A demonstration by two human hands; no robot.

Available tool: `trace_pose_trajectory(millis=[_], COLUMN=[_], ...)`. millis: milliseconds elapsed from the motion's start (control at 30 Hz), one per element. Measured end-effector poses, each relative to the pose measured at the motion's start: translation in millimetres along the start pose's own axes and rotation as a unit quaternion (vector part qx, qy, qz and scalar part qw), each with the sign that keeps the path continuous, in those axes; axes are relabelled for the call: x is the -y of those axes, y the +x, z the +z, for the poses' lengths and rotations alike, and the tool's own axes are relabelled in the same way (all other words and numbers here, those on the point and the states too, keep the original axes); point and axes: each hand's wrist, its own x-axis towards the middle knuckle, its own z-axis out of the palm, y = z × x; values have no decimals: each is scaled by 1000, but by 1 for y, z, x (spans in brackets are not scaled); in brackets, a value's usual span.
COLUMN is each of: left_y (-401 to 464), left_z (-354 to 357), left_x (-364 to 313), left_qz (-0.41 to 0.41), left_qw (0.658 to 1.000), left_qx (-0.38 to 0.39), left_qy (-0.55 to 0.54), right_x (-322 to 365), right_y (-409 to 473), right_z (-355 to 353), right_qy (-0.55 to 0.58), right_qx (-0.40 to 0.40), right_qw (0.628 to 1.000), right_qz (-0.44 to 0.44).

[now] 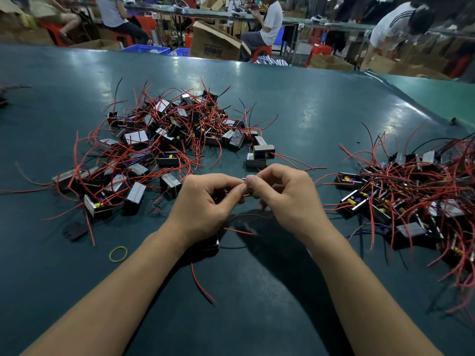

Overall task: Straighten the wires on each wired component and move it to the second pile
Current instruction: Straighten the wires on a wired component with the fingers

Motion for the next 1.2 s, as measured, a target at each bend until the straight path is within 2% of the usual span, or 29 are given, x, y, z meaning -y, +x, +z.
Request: trace_pose_trajectory(millis=[133,300,500,600,800,900,1033,1100,1200], left_y=[0,2,4,4,3,2,2,3,3], left_z=[2,4,4,2,2,3,3,3,4], left_x=[-2,-1,-2,0,3,4,4,4,3], left_qz=[-49,-62,-80,-73,-66,-60,-65,-68,-75], left_qw=[998,997,995,997,998,998,997,997,997], left_qx=[-11,-35,-54,-15,-20,-20,-29,-31,-35], left_qy=[-26,-28,-32,-30,-3,-2,-8,-3,8], right_x=[6,7,8,8,6,7,7,5,2], right_y=[0,1,-1,-2,-5,-5,-3,-3,-4], right_z=[0,3,10,10,8,10,10,10,14], right_qy=[233,310,276,258,95,103,229,178,36], right_qx=[45,47,61,28,-27,-40,-31,-36,-83], right_qw=[960,930,943,954,994,992,968,981,996], right_qz=[148,191,175,148,49,54,97,73,-25])
